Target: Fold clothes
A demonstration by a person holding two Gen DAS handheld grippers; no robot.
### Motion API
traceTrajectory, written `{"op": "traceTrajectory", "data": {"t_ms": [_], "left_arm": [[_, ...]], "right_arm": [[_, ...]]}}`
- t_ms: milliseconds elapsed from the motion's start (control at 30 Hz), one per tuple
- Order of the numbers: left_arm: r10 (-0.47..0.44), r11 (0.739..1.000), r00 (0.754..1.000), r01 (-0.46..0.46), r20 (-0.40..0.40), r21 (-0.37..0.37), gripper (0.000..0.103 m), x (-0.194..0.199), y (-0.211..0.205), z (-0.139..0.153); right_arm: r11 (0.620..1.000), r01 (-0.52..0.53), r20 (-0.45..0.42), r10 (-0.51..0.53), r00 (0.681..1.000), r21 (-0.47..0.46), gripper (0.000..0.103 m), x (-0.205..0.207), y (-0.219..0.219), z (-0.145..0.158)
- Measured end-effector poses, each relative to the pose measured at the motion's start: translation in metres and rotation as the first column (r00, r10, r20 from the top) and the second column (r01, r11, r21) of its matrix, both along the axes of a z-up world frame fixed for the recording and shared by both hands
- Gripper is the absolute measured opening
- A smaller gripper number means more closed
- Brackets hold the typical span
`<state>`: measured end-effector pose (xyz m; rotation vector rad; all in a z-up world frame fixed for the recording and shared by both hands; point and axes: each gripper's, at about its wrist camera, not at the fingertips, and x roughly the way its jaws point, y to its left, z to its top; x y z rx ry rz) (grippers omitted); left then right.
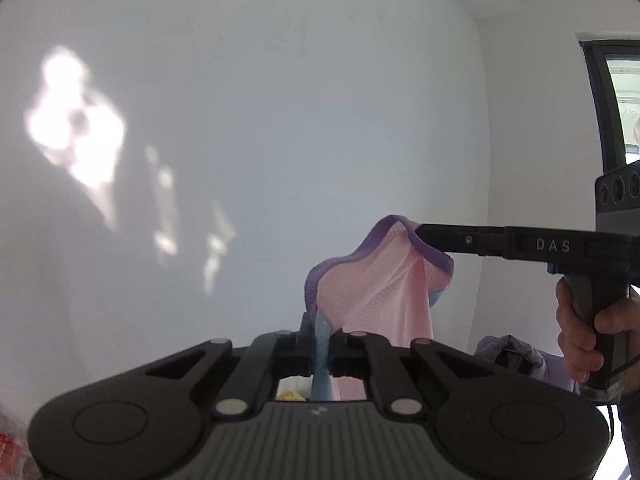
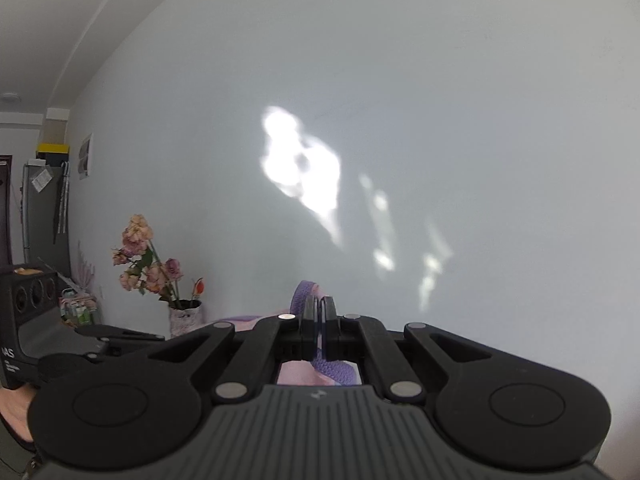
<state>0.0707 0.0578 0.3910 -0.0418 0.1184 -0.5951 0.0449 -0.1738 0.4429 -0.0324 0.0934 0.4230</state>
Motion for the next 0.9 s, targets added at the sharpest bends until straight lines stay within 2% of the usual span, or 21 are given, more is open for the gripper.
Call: {"op": "traceTrajectory", "data": {"t_ms": [100,167,200,267,333,400,433,467,500,567,600,633,700,733,767,800,833,900], "left_arm": [[0.046,0.999,0.992,-0.046,0.115,-0.003,0.004,-0.018,0.005,0.022],[0.054,0.998,0.97,-0.059,0.236,0.013,0.004,-0.044,0.009,0.026],[0.064,0.996,0.955,-0.079,0.289,0.042,0.005,-0.059,0.009,0.022],[0.026,0.99,0.95,-0.069,0.31,0.126,0.005,-0.086,0.007,-0.001],[-0.013,0.98,0.976,-0.03,0.217,0.195,0.007,-0.099,0.006,-0.04],[-0.018,0.974,0.999,0.012,0.026,0.228,0.013,-0.105,0.003,-0.101],[-0.014,0.973,0.996,0.033,-0.087,0.228,0.018,-0.11,0.003,-0.133],[-0.028,0.973,0.976,0.076,-0.216,0.218,0.032,-0.117,0.004,-0.172],[-0.067,0.971,0.952,0.131,-0.3,0.198,0.038,-0.124,0.005,-0.203],[-0.144,0.961,0.879,0.234,-0.455,0.149,0.04,-0.138,0.008,-0.266],[-0.166,0.949,0.85,0.275,-0.5,0.152,0.041,-0.149,0.011,-0.293],[-0.138,0.954,0.844,0.255,-0.519,0.161,0.041,-0.151,0.014,-0.31],[-0.051,0.96,0.84,0.19,-0.54,0.205,0.045,-0.146,0.021,-0.333],[0.007,0.96,0.842,0.145,-0.54,0.238,0.047,-0.139,0.024,-0.34],[0.072,0.958,0.855,0.084,-0.513,0.274,0.055,-0.126,0.027,-0.341],[0.135,0.952,0.864,0.024,-0.485,0.306,0.062,-0.113,0.029,-0.343],[0.181,0.949,0.861,-0.027,-0.475,0.313,0.066,-0.097,0.03,-0.345],[0.268,0.946,0.817,-0.124,-0.51,0.299,0.067,-0.065,0.029,-0.343]], "right_arm": [[1.0,-0.004,0.072,0.002,0.997,0.027,0.001,-0.002,-0.002,0.005],[0.999,-0.025,0.126,0.022,0.992,0.025,0.001,-0.016,-0.004,0.003],[0.999,-0.038,0.151,0.036,0.988,0.009,0.001,-0.025,-0.004,-0.001],[0.998,-0.053,0.161,0.057,0.985,-0.024,0.001,-0.043,-0.006,-0.019],[0.997,-0.066,0.096,0.07,0.993,-0.045,0.001,-0.054,-0.01,-0.054],[0.996,-0.073,-0.052,0.07,0.996,-0.054,0.001,-0.057,-0.019,-0.109],[0.996,-0.071,-0.161,0.06,0.985,-0.059,0.001,-0.056,-0.026,-0.146],[0.996,-0.064,-0.286,0.042,0.957,-0.069,0.002,-0.054,-0.033,-0.188],[0.995,-0.059,-0.406,0.021,0.914,-0.08,0.002,-0.053,-0.04,-0.23],[0.998,-0.011,-0.565,-0.026,0.825,-0.061,0.006,-0.061,-0.06,-0.301],[0.999,0.024,-0.624,-0.047,0.78,-0.045,0.007,-0.068,-0.071,-0.333],[0.998,0.051,-0.658,-0.062,0.751,-0.035,0.01,-0.074,-0.078,-0.357],[0.997,0.074,-0.644,-0.077,0.761,-0.032,0.019,-0.083,-0.081,-0.373],[0.996,0.086,-0.637,-0.085,0.766,-0.03,0.032,-0.088,-0.082,-0.381],[0.995,0.089,-0.622,-0.092,0.777,-0.035,0.045,-0.09,-0.08,-0.385],[0.995,0.08,-0.596,-0.095,0.797,-0.052,0.048,-0.087,-0.072,-0.382],[0.995,0.07,-0.576,-0.095,0.812,-0.065,0.052,-0.08,-0.063,-0.379],[0.992,0.058,-0.55,-0.113,0.827,-0.116,0.052,-0.06,-0.049,-0.375]]}}
